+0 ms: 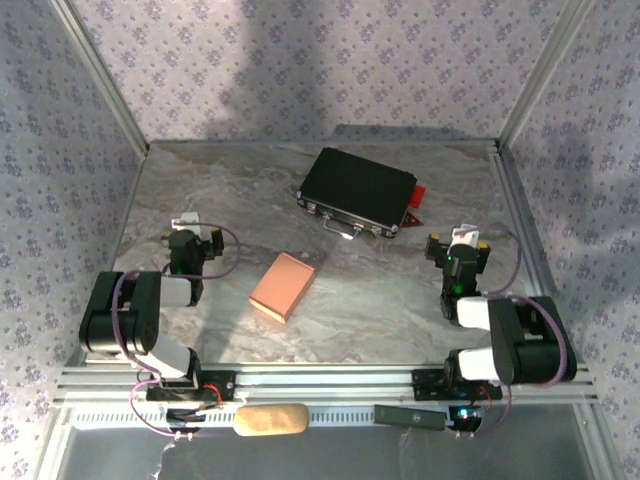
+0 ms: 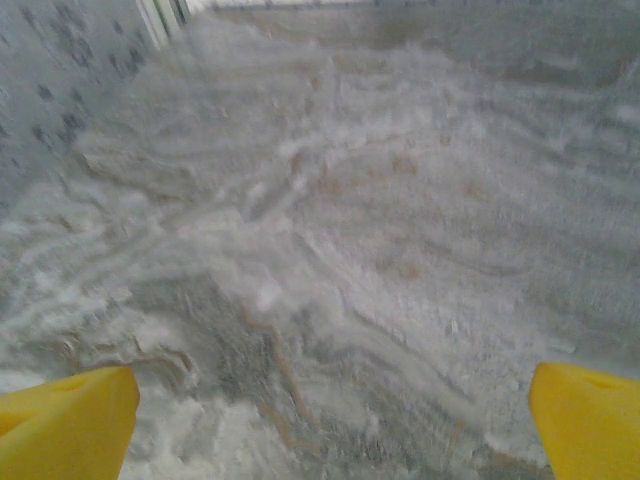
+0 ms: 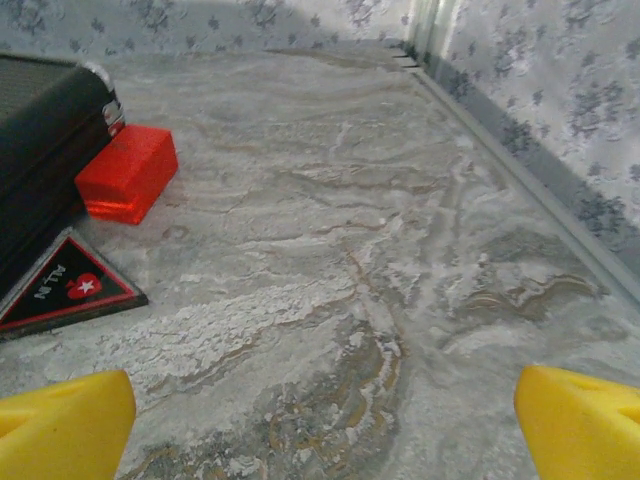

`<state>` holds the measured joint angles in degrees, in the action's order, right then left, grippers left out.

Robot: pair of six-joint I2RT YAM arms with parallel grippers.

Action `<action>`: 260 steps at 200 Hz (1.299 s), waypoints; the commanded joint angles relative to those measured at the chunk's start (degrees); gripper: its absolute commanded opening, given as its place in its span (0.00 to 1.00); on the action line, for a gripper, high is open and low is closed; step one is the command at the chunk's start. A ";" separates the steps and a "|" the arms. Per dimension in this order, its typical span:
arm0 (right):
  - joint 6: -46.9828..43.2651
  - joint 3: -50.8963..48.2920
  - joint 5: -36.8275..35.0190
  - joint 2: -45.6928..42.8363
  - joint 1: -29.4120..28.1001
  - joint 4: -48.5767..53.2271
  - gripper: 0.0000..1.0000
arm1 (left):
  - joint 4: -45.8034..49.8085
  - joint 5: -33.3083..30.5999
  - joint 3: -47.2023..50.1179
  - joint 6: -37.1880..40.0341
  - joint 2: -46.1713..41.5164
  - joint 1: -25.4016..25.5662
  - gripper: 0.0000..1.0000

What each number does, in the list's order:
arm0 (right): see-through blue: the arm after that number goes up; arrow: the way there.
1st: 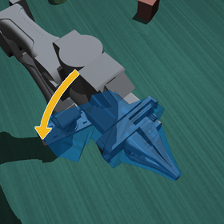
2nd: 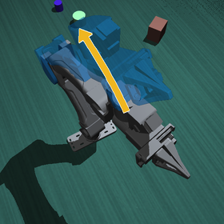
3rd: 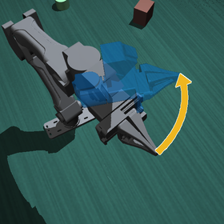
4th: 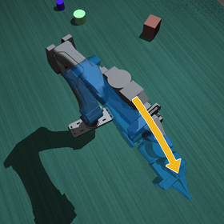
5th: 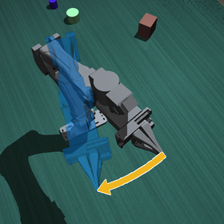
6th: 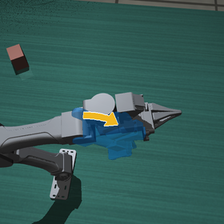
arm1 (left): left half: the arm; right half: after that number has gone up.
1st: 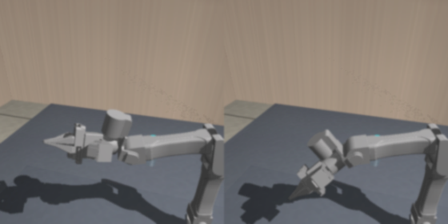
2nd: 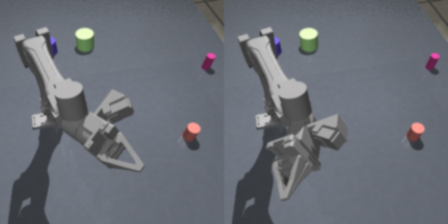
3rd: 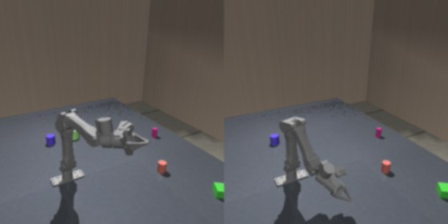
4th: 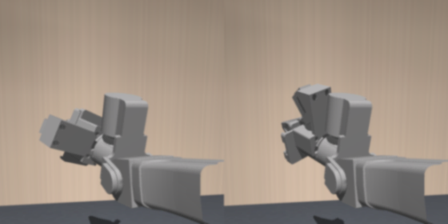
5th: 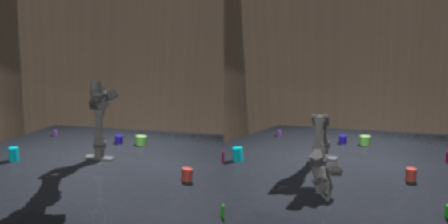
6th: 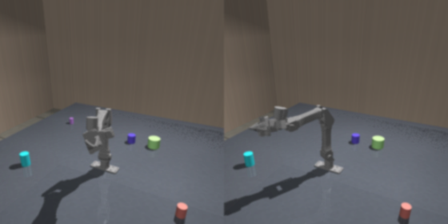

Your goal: Fold the paper box

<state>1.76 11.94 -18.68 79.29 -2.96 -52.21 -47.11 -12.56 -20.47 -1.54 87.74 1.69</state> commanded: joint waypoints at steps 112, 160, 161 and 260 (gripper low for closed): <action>-1.46 9.86 7.51 7.89 3.41 4.79 0.99 | -1.05 2.92 -2.30 -1.56 0.07 -1.69 1.00; -1.67 9.60 7.25 7.73 3.22 4.39 0.99 | -1.05 2.93 -2.37 -1.62 0.13 -1.72 1.00; -1.67 9.64 7.25 7.77 3.22 4.39 0.99 | -1.01 2.91 -2.38 -1.58 0.09 -1.71 1.00; -1.76 9.55 7.07 7.77 3.13 4.13 0.99 | -1.05 2.93 -2.38 -1.56 0.12 -1.69 1.00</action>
<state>-0.27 21.37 -11.68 86.59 0.34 -48.18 -47.75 -10.66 -21.82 -2.42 88.14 0.36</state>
